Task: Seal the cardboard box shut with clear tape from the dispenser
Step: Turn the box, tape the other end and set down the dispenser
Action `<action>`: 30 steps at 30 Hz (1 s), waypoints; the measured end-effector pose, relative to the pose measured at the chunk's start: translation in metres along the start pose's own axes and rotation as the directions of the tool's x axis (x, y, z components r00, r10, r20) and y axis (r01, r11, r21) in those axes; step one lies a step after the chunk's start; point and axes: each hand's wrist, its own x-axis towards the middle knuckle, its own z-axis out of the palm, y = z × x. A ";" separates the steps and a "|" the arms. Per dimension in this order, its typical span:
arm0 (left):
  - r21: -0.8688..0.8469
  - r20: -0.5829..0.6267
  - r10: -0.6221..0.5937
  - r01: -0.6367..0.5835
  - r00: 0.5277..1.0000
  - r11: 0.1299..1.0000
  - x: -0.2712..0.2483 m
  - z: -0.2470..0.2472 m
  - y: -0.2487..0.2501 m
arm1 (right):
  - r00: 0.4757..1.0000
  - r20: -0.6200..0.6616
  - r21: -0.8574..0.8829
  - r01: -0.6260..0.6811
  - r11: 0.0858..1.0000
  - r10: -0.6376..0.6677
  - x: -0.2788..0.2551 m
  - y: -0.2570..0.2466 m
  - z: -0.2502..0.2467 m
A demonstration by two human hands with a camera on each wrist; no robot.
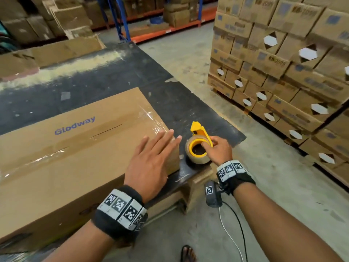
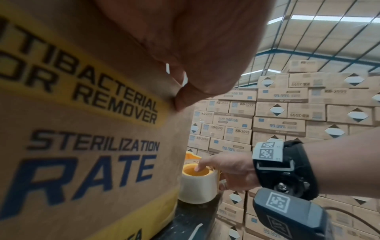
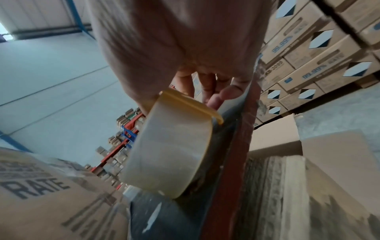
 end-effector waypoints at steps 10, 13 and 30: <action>-0.097 -0.025 -0.017 0.014 1.000 0.995 -0.003 -0.004 0.001 | 0.994 0.106 -0.084 0.041 0.996 -0.032 0.014 -0.004 -0.001; -0.343 -0.093 -0.066 0.030 0.993 0.939 -0.014 -0.014 -0.004 | 0.991 0.061 -0.089 0.123 0.988 -0.118 0.002 -0.022 -0.012; -0.255 -0.117 -0.757 0.718 0.642 0.648 -0.259 -0.056 -0.152 | 0.790 0.208 -0.146 0.608 0.780 -0.577 -0.126 -0.130 0.026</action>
